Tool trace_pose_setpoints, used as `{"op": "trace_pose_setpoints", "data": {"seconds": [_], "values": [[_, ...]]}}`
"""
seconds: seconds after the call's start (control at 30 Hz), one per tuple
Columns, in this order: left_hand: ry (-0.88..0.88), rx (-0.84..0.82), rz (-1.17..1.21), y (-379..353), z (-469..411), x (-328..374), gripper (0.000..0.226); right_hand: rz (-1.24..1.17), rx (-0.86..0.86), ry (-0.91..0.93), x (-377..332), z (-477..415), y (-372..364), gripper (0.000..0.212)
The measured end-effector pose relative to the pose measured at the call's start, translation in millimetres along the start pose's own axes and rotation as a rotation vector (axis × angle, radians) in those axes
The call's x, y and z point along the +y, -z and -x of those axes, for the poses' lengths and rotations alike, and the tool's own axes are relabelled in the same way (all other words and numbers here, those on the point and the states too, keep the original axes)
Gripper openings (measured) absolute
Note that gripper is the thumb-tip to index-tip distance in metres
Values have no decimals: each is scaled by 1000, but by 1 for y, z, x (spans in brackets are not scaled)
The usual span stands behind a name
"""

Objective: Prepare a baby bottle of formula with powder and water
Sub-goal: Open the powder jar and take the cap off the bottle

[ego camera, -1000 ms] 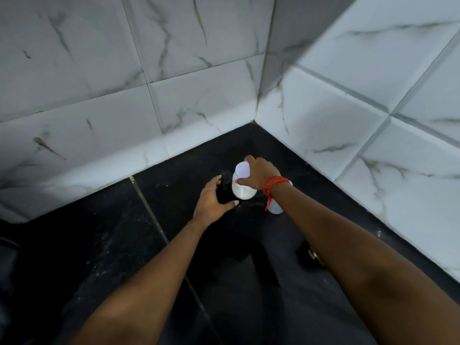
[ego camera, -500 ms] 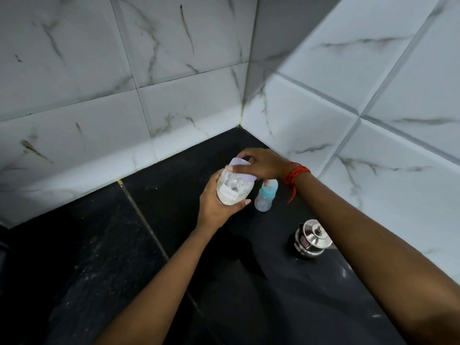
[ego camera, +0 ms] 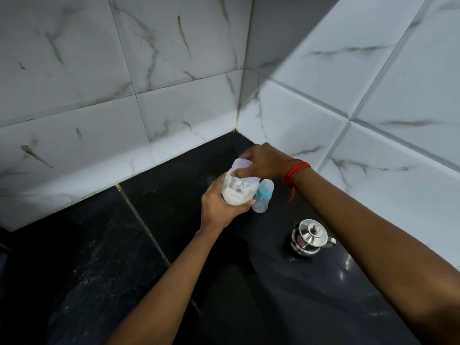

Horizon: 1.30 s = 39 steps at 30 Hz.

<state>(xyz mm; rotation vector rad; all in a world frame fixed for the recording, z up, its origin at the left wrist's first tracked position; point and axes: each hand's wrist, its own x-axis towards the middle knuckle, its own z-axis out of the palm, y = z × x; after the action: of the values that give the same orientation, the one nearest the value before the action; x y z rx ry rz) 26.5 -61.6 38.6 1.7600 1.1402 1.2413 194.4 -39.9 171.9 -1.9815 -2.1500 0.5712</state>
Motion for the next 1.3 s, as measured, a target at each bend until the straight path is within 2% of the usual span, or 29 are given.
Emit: {"op": "trace_pose_setpoints", "data": {"seconds": [0.03,0.13,0.27,0.33,0.4,0.5,0.67,0.87,0.93,1.03,1.13,1.3], "values": [[19,-1,1,1,0,-3,90,-53,-64,63,0,3,5,26],[54,21,0,2,-2,-9,95,-123,-228,143,-4,10,18,59],[14,28,-13,2,-7,-10,95,89,-50,-123,-14,1,14,75],[2,33,-29,0,-8,-11,96,145,-51,-203,-17,-5,8,83],[6,35,-27,-1,-7,-13,96,133,-102,-186,-19,-8,7,76],[15,15,-32,0,-4,-20,97,51,-171,-84,-18,-7,11,43],[33,-23,-112,-1,-4,-31,100,27,-241,113,-5,-16,3,59],[161,-92,-65,-10,-5,-57,103,42,-314,199,8,-39,-23,66],[212,-129,-31,-11,-1,-70,101,57,-289,242,13,-48,-28,65],[262,-172,-35,-13,10,-95,99,14,-156,205,20,-65,-25,69],[280,-176,-28,-14,20,-113,98,69,5,118,27,-85,-31,76],[283,-195,-23,-15,21,-124,102,236,-16,-73,42,-114,-69,76]]}}
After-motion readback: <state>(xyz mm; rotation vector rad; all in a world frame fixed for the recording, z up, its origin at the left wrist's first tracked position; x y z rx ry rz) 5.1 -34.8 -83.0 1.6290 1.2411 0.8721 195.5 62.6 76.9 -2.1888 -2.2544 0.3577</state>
